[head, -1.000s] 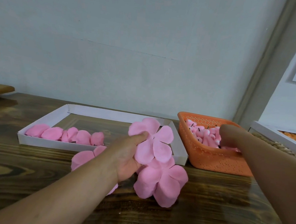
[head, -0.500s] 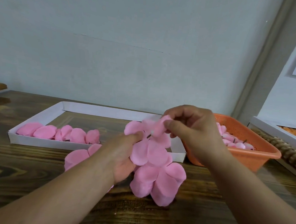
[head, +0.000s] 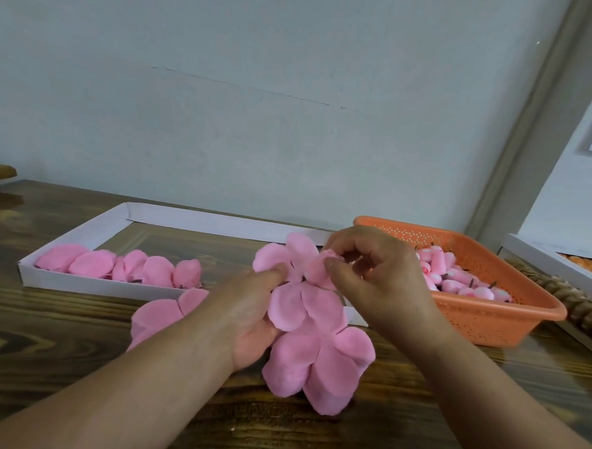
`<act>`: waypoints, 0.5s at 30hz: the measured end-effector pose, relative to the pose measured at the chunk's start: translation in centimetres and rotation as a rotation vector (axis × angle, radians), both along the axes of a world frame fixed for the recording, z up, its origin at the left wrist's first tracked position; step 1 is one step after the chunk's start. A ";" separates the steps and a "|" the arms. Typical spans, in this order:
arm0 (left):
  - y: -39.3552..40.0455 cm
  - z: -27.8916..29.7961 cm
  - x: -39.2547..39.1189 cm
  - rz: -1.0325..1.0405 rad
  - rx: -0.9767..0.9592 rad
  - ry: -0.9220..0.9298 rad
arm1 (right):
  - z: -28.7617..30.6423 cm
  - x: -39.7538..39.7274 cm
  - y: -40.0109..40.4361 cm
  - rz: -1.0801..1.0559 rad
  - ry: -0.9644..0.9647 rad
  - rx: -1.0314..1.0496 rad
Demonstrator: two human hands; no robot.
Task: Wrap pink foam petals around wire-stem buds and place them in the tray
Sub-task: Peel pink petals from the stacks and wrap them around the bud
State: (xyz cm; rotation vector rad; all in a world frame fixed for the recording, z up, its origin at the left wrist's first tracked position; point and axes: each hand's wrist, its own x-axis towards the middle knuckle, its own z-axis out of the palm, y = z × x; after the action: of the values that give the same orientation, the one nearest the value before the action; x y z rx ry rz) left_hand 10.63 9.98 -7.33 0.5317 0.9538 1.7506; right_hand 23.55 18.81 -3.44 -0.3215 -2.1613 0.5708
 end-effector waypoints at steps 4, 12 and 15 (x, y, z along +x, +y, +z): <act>-0.2 0.3 0.2 0.045 -0.001 0.066 | -0.2 0.1 -0.1 0.016 -0.025 0.062; -0.4 0.7 1.1 0.034 0.003 0.003 | -0.7 0.0 0.3 -0.027 -0.133 0.093; -0.5 0.8 1.1 0.005 0.003 -0.002 | -0.5 0.1 0.5 -0.028 -0.110 0.028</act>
State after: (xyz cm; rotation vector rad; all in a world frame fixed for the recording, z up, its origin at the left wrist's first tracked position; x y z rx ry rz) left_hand 11.76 9.47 -6.51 0.5297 0.9524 1.7567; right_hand 23.67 19.31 -3.97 -0.3753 -2.2650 0.5178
